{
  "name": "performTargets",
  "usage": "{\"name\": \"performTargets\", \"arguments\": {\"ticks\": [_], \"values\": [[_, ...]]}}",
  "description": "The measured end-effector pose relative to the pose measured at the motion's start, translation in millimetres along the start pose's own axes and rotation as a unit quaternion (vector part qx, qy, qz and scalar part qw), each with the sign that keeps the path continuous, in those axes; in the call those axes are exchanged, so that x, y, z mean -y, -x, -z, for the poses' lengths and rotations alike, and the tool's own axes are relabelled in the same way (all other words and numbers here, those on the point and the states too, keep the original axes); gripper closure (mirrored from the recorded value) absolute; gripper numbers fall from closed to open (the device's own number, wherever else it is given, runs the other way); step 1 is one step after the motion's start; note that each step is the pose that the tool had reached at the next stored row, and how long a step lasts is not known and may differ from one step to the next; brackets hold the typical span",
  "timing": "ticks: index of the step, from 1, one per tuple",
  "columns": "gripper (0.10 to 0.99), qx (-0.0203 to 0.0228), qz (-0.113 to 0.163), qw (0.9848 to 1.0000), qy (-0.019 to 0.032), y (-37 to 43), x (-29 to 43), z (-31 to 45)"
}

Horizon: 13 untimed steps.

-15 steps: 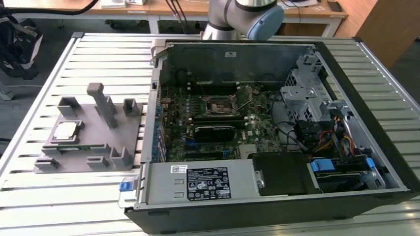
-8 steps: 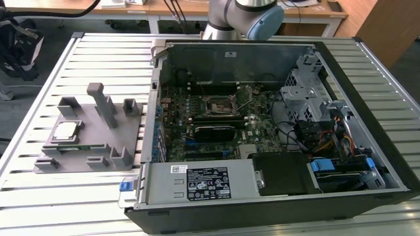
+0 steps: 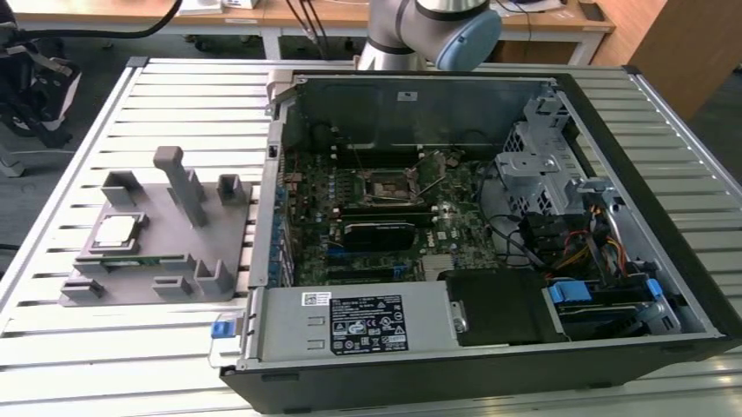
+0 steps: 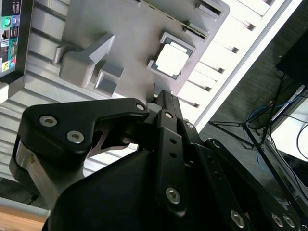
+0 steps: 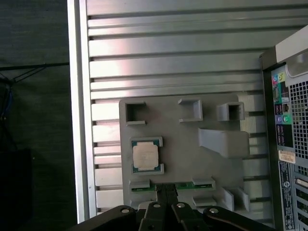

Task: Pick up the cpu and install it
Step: 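Pick up the cpu and move it towards the insertion slot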

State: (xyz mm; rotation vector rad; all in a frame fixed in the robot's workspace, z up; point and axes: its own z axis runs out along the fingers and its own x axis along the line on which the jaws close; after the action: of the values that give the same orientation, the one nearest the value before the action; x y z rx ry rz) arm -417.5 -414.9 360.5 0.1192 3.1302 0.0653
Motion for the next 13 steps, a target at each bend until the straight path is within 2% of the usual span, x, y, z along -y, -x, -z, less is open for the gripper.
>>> {"name": "performTargets", "arguments": {"ticks": [2, 3, 4, 6, 7, 8, 9, 10, 12, 13], "values": [[0.973, -0.0001, 0.000, 1.0000, 0.0000, 0.0, 1.1, -2.8], [0.922, -0.0001, 0.000, 1.0000, 0.0000, 0.1, 1.6, -4.5], [0.922, -0.0001, 0.000, 1.0000, 0.0000, 0.0, 2.2, -6.3], [0.796, -0.0002, 0.001, 1.0000, 0.0000, 0.1, 3.3, -9.9], [0.796, -0.0003, 0.001, 1.0000, -0.0002, 0.1, 3.9, -11.6], [0.737, -0.0007, 0.001, 1.0000, -0.0005, 0.1, 4.5, -13.2], [0.678, -0.0020, 0.002, 1.0000, -0.0007, 0.2, 5.3, -14.6], [0.678, -0.0044, 0.004, 1.0000, -0.0008, 0.2, 6.1, -16.1], [0.561, -0.0090, 0.010, 0.9999, -0.0012, 0.3, 7.5, -19.6], [0.561, -0.0102, 0.012, 0.9999, -0.0012, 0.3, 8.1, -21.4]]}}
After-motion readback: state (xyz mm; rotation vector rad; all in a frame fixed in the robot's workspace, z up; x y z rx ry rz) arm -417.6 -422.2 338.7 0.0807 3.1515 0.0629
